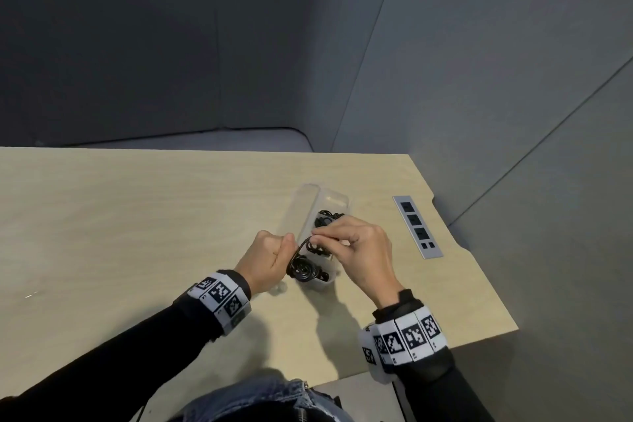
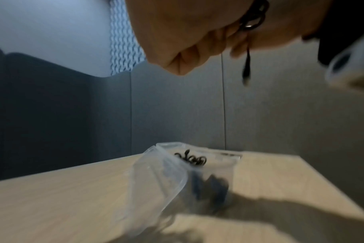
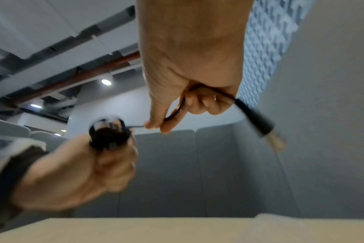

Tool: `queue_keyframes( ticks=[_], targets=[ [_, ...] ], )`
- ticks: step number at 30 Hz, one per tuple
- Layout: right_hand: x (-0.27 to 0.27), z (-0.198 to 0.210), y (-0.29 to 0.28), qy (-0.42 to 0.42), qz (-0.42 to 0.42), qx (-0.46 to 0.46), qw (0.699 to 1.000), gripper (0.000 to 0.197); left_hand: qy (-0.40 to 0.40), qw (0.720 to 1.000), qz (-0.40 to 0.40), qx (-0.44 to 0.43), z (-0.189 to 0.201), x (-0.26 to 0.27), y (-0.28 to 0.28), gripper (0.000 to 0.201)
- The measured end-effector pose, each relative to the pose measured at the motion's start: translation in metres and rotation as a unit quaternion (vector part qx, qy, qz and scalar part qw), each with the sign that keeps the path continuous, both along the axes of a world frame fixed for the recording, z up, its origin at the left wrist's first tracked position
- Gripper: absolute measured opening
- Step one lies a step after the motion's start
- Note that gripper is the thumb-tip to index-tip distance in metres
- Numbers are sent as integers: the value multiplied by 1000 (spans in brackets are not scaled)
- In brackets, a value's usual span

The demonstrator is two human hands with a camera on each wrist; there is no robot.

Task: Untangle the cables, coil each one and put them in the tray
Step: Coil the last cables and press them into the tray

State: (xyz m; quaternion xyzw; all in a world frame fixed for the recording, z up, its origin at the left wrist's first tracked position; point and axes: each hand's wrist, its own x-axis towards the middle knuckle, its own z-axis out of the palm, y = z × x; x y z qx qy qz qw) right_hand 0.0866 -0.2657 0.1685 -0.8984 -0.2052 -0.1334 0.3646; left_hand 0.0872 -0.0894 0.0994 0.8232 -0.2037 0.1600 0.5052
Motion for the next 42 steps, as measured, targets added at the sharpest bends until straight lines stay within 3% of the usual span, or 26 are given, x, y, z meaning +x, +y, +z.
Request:
queue_keyframes(
  ticks=[2,5,8,11,13,16,19,22,24,27,30,32,35,37,39,42],
  targets=[
    [2,-15,2,59,-6,40,997,15,3,997,28,-68,10,1,-6,53],
    [-7,-37,9,113,4,75,991,13,-7,992,112,-57,25,9,-8,60],
    [-24,-39,16,134,43,-11,990,17,-11,982,187,7,33,16,-2,58],
    [-41,-23,22,172,131,-141,966,21,7,971,203,123,27,17,4,56],
    [-47,-12,23,122,163,-214,955,17,22,962,189,198,21,14,4,55],
    [-43,11,22,-7,130,-269,954,16,20,960,123,250,4,7,2,52],
    [-28,29,15,-45,119,-215,968,12,1,990,7,143,-8,3,-1,48],
    [-9,24,7,-15,82,0,996,10,44,999,-26,-12,-8,-5,-11,48],
    [2,12,4,57,55,127,989,9,109,990,-4,-87,0,-7,-16,54],
    [4,-10,1,90,45,120,988,10,145,976,63,-148,20,-1,-17,57],
    [-9,-24,4,91,76,32,992,15,131,973,100,-165,33,5,-13,56],
    [-20,-26,10,71,100,-39,992,16,132,970,143,-143,35,6,-11,58],
    [-31,-22,12,65,112,-109,986,24,127,975,178,-35,35,7,-9,57],
    [-35,-12,11,70,117,-111,984,19,133,978,157,45,32,6,-8,56],
    [-40,-4,10,5,144,-120,982,16,140,976,130,102,29,3,-10,56],
    [-39,7,2,-15,188,-81,979,20,96,987,71,103,26,-3,-16,59]
  ],
)
